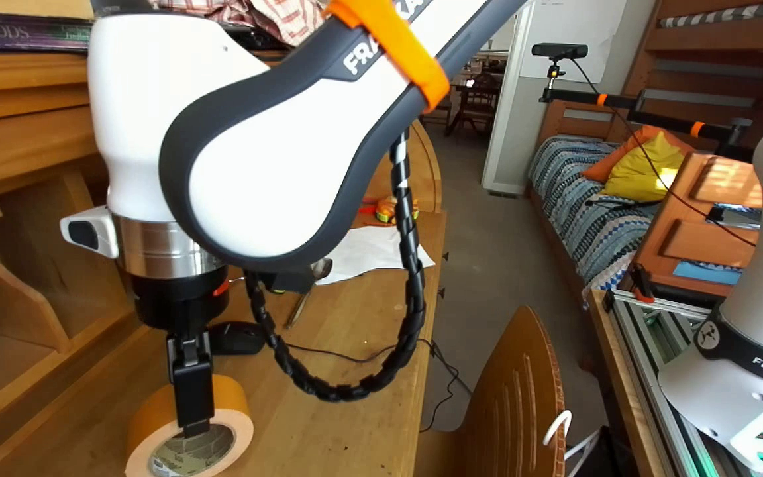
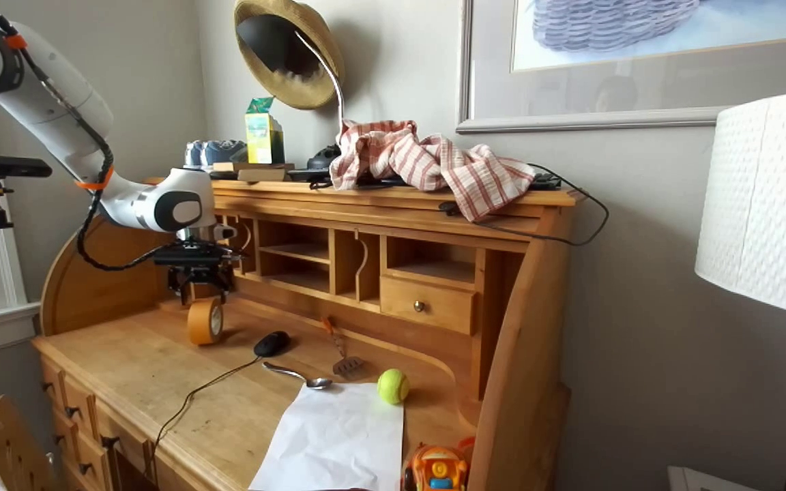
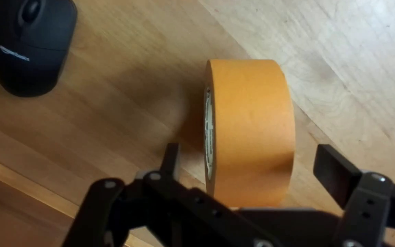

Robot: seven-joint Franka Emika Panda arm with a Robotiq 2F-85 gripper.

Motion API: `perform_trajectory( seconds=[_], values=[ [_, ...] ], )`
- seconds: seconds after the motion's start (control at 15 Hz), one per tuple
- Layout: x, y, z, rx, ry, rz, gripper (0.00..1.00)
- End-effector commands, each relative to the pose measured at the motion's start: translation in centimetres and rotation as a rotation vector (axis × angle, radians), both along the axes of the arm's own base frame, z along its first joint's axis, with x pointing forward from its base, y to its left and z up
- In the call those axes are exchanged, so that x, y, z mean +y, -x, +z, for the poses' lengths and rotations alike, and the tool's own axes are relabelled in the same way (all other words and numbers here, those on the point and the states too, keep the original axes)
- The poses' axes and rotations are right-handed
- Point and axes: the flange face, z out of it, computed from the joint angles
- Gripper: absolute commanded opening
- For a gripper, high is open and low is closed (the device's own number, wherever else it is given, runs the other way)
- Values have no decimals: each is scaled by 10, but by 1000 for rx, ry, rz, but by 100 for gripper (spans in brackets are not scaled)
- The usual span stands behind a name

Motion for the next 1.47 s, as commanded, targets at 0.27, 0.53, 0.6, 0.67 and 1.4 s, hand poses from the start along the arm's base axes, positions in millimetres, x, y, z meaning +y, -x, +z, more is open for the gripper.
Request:
perform_trajectory(
  seconds=[0.27, 0.53, 0.6, 0.67, 1.4],
  values=[
    [23, -24, -32, 20, -27, 1, 42],
    [27, -29, -32, 15, -25, -5, 23],
    [27, -28, -32, 18, -24, -9, 18],
    [26, -26, -31, 23, -21, -13, 10],
    [23, 18, 8, 162, -372, 40, 0]
  ],
)
